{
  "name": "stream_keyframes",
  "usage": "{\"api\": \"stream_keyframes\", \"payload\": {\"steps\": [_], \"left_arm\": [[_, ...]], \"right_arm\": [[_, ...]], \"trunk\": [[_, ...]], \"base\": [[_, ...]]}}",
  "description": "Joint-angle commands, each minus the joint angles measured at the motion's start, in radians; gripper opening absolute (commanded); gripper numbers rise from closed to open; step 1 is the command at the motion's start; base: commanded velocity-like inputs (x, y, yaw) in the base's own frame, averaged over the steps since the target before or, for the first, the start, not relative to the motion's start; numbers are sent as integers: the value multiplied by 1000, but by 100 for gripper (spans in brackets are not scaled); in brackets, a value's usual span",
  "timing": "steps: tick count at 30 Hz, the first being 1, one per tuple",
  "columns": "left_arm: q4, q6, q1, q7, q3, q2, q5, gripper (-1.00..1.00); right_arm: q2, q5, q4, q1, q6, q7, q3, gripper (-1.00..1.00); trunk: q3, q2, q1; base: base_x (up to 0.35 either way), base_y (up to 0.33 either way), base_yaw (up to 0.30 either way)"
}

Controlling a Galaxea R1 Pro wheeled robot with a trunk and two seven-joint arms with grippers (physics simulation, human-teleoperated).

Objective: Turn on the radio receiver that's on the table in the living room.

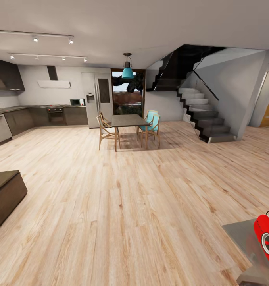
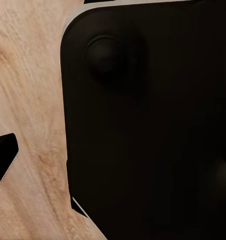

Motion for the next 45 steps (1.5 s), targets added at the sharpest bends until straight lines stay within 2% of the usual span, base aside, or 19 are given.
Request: {"api": "stream_keyframes", "payload": {"steps": [1,45], "left_arm": [[0,0,0,0,1,0,0,100],[0,0,0,-2,0,-1,-2,100]], "right_arm": [[0,-1,0,0,-16,0,0,100],[2,-1,0,0,-24,0,0,100]], "trunk": [[0,0,0],[0,0,0]], "base": [[0,0,-271],[0,0,-281]]}}
